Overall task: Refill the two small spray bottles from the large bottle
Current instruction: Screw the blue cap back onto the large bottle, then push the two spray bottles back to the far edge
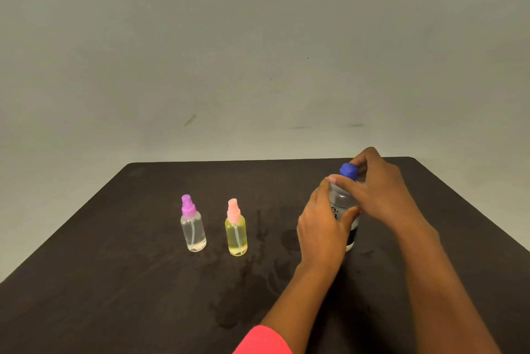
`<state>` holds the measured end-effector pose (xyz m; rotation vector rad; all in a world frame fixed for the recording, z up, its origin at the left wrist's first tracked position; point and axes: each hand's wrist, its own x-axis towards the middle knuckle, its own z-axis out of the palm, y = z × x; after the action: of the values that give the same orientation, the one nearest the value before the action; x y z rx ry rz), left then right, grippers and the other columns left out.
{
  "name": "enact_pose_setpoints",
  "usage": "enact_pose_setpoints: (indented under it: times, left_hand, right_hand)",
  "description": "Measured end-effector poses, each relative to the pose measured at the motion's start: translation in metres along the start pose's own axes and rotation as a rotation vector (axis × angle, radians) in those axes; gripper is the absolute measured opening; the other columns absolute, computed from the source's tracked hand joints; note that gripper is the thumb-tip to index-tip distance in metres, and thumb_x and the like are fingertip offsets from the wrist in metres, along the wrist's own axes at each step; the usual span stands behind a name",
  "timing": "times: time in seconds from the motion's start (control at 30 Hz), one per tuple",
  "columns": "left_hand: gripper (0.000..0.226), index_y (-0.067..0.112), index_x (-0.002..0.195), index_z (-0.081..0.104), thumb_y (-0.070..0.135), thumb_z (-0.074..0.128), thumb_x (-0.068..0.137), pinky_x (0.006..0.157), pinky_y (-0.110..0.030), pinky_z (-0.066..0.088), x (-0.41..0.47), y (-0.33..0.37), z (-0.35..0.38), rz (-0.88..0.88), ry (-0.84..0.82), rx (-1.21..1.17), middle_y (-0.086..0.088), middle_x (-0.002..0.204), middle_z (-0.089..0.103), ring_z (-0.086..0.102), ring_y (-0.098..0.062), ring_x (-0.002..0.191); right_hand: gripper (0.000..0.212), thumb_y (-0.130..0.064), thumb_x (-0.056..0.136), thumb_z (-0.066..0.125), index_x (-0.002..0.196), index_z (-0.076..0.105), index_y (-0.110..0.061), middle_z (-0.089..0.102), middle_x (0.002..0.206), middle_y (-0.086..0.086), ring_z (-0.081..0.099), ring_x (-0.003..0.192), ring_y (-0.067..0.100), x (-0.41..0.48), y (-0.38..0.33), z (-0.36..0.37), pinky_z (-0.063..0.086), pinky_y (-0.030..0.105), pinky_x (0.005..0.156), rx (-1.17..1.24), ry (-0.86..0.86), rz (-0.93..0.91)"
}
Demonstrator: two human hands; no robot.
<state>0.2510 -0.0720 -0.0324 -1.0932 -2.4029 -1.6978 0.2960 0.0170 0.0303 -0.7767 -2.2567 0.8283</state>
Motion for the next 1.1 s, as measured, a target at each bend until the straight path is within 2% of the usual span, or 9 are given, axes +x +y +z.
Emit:
enact_pose_setpoints:
  times: [0.2,0.3,0.4,0.57,0.67,0.77,0.93,1.0,1.1]
  left_hand:
    - [0.057,0.024,0.133,0.045,0.032,0.069,0.082,0.097,-0.023,0.043,0.001,0.001,0.001,-0.001,0.031,-0.02,0.007,0.12,0.059,0.056,-0.008,0.111]
    - [0.052,0.026,0.126,0.047,0.032,0.071,0.08,0.094,-0.032,0.049,0.001,0.0,0.001,-0.015,0.034,-0.081,0.01,0.115,0.06,0.057,-0.007,0.107]
    - [0.093,0.027,0.144,0.027,0.058,0.068,0.066,0.108,-0.029,0.037,-0.002,0.0,-0.002,-0.046,-0.061,-0.141,0.009,0.14,0.046,0.043,-0.009,0.129]
    - [0.11,0.033,0.148,0.0,0.031,0.079,0.072,0.112,-0.023,0.021,-0.008,0.002,-0.022,0.047,-0.149,-0.129,0.019,0.155,0.011,0.019,-0.004,0.14]
    - [0.092,0.038,0.145,0.012,0.022,0.074,0.078,0.112,-0.024,0.029,-0.012,0.006,-0.052,0.198,-0.049,-0.165,0.028,0.147,0.018,0.026,0.0,0.137]
    - [0.071,0.037,0.137,0.032,0.019,0.069,0.079,0.103,-0.017,0.037,-0.01,0.002,-0.091,0.296,0.216,-0.193,0.016,0.141,0.039,0.042,0.002,0.126]
    - [0.058,0.015,0.132,0.044,0.021,0.066,0.079,0.096,-0.003,0.032,-0.003,-0.04,-0.155,0.235,0.552,-0.08,0.002,0.134,0.048,0.046,-0.005,0.122]
    - [0.063,0.015,0.137,0.04,0.025,0.066,0.08,0.093,0.003,0.027,-0.004,-0.062,-0.171,0.13,0.551,-0.058,0.001,0.139,0.044,0.041,-0.009,0.128]
    - [0.075,0.025,0.143,0.029,0.037,0.062,0.076,0.099,-0.007,0.022,-0.01,-0.096,-0.18,0.003,0.476,-0.011,0.004,0.147,0.034,0.033,-0.009,0.135]
  right_hand:
    - [0.047,-0.048,0.075,0.072,0.097,0.044,-0.018,0.049,0.085,-0.006,0.048,0.07,0.006,0.0,-0.003,0.007,0.035,0.017,0.055,-0.072,-0.003,0.029]
    - [0.058,-0.056,0.076,0.067,0.115,0.042,-0.021,0.052,0.11,-0.003,0.055,0.09,0.012,0.001,0.0,0.006,0.042,0.022,0.07,-0.055,-0.092,0.045]
    - [0.068,-0.054,0.079,0.064,0.133,0.037,-0.022,0.048,0.131,-0.004,0.048,0.119,0.015,0.001,-0.002,-0.001,0.041,0.029,0.09,0.043,0.055,-0.008]
    - [0.042,-0.042,0.087,0.059,0.119,0.05,-0.015,0.056,0.117,-0.004,0.054,0.11,0.009,-0.004,-0.017,-0.011,0.047,0.033,0.097,0.311,0.437,-0.239]
    - [0.028,-0.032,0.092,0.059,0.113,0.052,-0.013,0.06,0.109,-0.001,0.058,0.103,0.008,-0.009,-0.026,-0.009,0.051,0.027,0.091,0.407,0.569,-0.323]
    - [0.016,-0.022,0.093,0.059,0.107,0.052,-0.017,0.06,0.101,-0.006,0.059,0.095,0.003,-0.014,-0.036,-0.004,0.051,0.02,0.085,0.474,0.605,-0.378]
    - [0.014,-0.007,0.09,0.059,0.101,0.053,-0.015,0.061,0.095,-0.008,0.061,0.089,0.003,-0.028,-0.057,0.018,0.051,0.019,0.08,0.578,0.522,-0.465]
    - [0.02,-0.005,0.088,0.06,0.103,0.053,-0.015,0.062,0.097,-0.004,0.062,0.089,0.005,-0.036,-0.065,0.037,0.051,0.016,0.078,0.562,0.414,-0.495]
    - [0.036,-0.009,0.086,0.064,0.117,0.049,-0.019,0.056,0.106,-0.007,0.057,0.099,0.006,-0.045,-0.068,0.074,0.052,0.021,0.083,0.44,0.139,-0.491]
